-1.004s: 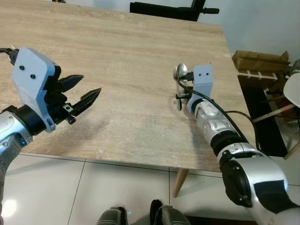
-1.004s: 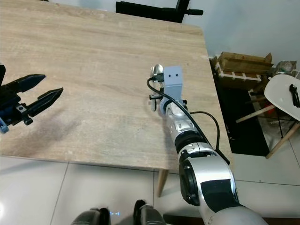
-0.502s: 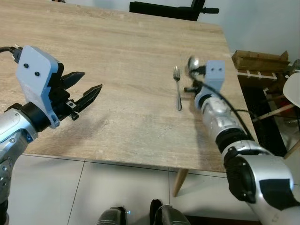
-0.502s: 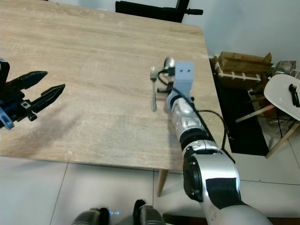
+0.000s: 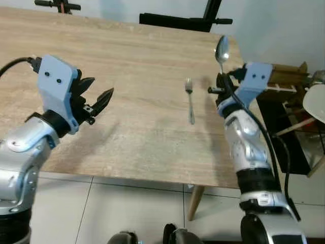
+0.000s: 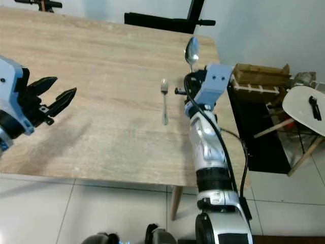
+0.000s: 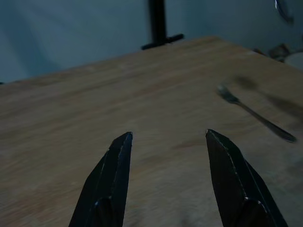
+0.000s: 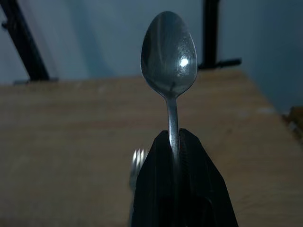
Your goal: Setting the table
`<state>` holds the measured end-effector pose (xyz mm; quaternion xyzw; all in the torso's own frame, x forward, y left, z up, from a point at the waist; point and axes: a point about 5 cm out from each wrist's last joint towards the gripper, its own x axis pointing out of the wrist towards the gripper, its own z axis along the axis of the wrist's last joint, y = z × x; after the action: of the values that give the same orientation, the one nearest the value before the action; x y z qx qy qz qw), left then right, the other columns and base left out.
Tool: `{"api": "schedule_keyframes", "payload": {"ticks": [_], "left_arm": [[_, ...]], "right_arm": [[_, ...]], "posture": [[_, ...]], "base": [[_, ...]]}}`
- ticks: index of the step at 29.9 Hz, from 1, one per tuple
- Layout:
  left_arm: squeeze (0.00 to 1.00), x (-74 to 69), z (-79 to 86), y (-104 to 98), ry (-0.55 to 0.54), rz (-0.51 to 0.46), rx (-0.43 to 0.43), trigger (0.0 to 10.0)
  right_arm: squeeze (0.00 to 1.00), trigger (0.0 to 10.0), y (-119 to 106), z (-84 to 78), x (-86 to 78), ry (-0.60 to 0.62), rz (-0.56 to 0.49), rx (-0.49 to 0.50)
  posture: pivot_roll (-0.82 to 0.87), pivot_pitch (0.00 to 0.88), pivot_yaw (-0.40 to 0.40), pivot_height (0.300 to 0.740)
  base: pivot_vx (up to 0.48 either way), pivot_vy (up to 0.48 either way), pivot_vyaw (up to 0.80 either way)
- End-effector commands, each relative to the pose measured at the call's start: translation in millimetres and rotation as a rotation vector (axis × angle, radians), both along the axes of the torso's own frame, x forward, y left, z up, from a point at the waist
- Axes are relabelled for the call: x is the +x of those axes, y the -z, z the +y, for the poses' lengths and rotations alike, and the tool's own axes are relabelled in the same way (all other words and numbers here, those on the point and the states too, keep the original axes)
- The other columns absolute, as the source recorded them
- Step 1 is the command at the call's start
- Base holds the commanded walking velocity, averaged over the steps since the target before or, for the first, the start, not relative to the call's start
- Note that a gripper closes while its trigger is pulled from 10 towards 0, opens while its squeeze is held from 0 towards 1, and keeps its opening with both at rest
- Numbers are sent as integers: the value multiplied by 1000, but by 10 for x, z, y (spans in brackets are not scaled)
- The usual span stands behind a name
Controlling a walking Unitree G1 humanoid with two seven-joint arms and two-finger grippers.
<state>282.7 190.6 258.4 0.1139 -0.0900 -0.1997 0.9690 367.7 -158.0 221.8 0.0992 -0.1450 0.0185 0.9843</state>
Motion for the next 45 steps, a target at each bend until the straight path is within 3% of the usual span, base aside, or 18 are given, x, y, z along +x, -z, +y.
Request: {"api": "schedule_keyframes", "payload": {"ticks": [1, 2, 4, 13, 25, 45], "left_arm": [[0, 24, -42, 30, -10, 0, 2, 10000], [0, 106, -54, 147, -89, 47, 38, 10000], [0, 141, -42, 197, -130, 62, 50, 10000], [0, 202, -36, 342, -272, 95, -15, 10000], [0, 231, -103, 364, -304, 97, -70, 10000], [0, 243, -167, 344, -298, 80, -77, 10000]], "right_arm": [[0, 10000, -89, -81, -64, 40, -38, 37], [0, 10000, -90, -126, -161, 76, -54, 57], [0, 10000, -79, -132, -193, 82, -56, 61], [0, 10000, 1, -136, -311, 77, 5, 50], [0, 10000, 20, -133, -350, 69, 52, 36], [0, 10000, 48, -134, -395, 69, 86, 26]], "posture": [[4, 32, -4, 740], [-15, 33, -7, 740], [-16, 33, -8, 740], [-31, 41, -24, 740], [-34, 53, -32, 740], [-43, 61, -31, 740]], "base": [[0, 0, 0], [0, 0, 0], [0, 0, 0], [0, 0, 0], [0, 0, 0], [0, 0, 0]]}}
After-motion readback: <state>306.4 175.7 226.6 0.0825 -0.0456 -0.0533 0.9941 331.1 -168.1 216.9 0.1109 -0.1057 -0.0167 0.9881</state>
